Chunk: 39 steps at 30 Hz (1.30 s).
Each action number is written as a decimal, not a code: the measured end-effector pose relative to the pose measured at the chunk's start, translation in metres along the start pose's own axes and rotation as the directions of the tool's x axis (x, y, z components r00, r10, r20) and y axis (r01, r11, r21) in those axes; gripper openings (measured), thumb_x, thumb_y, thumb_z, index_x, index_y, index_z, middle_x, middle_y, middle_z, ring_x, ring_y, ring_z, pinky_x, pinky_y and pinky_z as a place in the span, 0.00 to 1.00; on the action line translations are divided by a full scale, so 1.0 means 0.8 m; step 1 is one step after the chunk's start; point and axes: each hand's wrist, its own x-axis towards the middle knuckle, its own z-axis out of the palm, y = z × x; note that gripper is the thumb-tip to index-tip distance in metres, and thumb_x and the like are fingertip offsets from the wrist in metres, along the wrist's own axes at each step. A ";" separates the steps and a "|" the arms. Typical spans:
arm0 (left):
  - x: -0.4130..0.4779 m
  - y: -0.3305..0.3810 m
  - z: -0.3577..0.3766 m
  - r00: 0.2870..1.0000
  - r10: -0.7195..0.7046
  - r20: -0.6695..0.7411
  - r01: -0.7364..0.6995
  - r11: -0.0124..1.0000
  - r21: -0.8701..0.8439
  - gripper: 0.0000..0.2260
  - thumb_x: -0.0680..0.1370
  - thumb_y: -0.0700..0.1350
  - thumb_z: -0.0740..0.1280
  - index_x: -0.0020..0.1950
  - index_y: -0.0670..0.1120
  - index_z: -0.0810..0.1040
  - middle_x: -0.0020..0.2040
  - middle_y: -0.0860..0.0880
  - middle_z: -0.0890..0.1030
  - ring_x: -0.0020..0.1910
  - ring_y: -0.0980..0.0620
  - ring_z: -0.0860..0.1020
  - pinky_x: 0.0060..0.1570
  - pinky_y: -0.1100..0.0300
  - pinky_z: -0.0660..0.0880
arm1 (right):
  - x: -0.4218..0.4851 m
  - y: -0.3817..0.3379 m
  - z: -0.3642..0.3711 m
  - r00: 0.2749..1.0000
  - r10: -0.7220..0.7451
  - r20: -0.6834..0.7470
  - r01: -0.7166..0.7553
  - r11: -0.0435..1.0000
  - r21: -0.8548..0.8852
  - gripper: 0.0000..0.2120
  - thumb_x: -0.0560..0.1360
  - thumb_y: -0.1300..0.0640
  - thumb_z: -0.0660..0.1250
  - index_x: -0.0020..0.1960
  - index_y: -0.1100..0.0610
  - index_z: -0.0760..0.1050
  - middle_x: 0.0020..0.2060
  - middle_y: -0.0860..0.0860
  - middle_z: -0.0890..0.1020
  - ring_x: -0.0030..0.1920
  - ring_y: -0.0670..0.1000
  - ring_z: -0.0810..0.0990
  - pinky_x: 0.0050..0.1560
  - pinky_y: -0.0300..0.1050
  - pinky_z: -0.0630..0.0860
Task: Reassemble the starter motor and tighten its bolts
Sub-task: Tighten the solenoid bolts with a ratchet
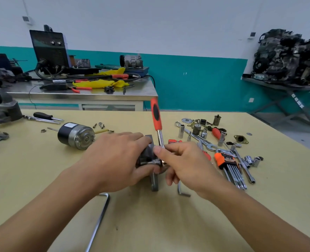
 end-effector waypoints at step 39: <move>-0.005 0.022 0.009 0.973 -0.158 -0.168 0.182 0.974 0.139 0.26 0.66 0.60 0.79 0.41 0.52 0.62 0.34 0.54 0.70 0.32 0.52 0.70 0.28 0.60 0.54 | 0.027 -0.022 0.037 0.971 0.136 -0.195 -0.197 0.919 -0.342 0.18 0.83 0.52 0.57 0.34 0.52 0.65 0.28 0.47 0.70 0.27 0.47 0.69 0.29 0.42 0.67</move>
